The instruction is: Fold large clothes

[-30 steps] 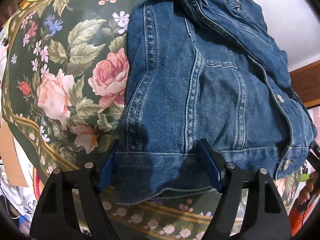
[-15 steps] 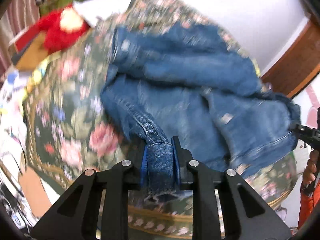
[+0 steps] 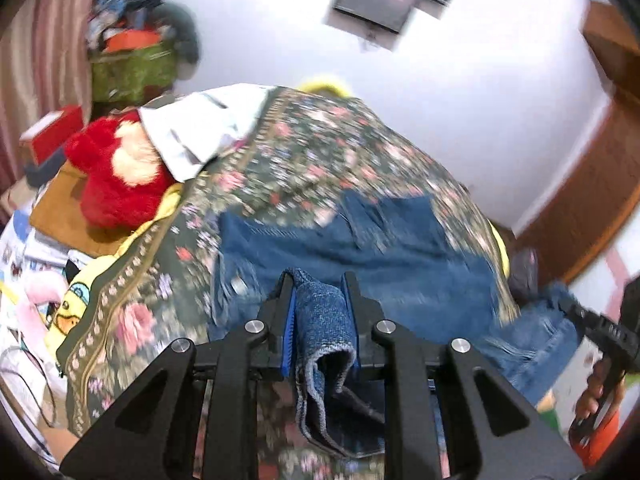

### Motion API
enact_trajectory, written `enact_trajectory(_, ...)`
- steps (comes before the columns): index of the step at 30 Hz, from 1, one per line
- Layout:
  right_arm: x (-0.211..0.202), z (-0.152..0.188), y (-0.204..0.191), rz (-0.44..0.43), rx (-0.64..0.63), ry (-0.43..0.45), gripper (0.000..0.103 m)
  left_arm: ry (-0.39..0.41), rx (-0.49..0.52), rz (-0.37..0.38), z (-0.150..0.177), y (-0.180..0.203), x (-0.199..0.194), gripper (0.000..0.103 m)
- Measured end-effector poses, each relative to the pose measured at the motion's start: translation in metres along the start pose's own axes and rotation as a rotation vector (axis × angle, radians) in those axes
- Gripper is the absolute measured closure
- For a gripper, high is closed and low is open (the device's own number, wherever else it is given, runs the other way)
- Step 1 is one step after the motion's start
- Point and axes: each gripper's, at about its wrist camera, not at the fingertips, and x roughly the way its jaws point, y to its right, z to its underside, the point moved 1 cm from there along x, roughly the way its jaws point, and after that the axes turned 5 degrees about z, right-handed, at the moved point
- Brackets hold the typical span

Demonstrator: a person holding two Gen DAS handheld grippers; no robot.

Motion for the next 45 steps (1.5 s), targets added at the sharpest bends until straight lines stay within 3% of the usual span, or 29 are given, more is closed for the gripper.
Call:
enact_trajectory(4, 0.051, -0.029, 0.007, 0.107, -0.019, -0.009, 0.084, -0.015, -0.114, -0.04, -0.022, -0.036, 0.04, 0.083)
enact_trajectory(8, 0.104, -0.046, 0.009, 0.172, -0.057, -0.042, 0.084, -0.068, -0.149, -0.088, -0.036, -0.053, 0.092, 0.082)
enact_trajectory(15, 0.176, -0.076, 0.022, 0.251, -0.079, -0.06, 0.084, -0.142, -0.127, -0.155, -0.044, -0.072, 0.166, 0.082)
enact_trajectory(21, 0.219, -0.067, 0.031, 0.331, -0.15, -0.11, 0.084, -0.209, -0.03, -0.262, -0.032, -0.075, 0.214, 0.081)
enact_trajectory(25, 0.22, -0.065, 0.035, 0.326, -0.171, -0.123, 0.084, -0.224, 0.041, -0.296, -0.028, -0.07, 0.218, 0.078)
enact_trajectory(30, 0.207, -0.067, 0.031, 0.312, -0.194, -0.169, 0.084, -0.245, 0.02, -0.27, -0.03, -0.072, 0.212, 0.077)
enact_trajectory(33, 0.191, -0.07, 0.025, 0.309, -0.209, -0.191, 0.084, -0.25, 0.026, -0.275, -0.033, -0.069, 0.201, 0.068)
enact_trajectory(35, 0.177, -0.073, 0.022, 0.329, -0.225, -0.179, 0.084, -0.227, 0.056, -0.315, -0.037, -0.065, 0.187, 0.054)
enact_trajectory(39, 0.134, -0.086, 0.021, 0.412, -0.242, -0.079, 0.084, -0.155, 0.098, -0.325, -0.053, -0.055, 0.148, 0.05)
enact_trajectory(45, 0.084, -0.083, 0.026, 0.298, -0.192, -0.096, 0.084, -0.108, 0.138, -0.286, -0.054, -0.036, 0.099, 0.042)
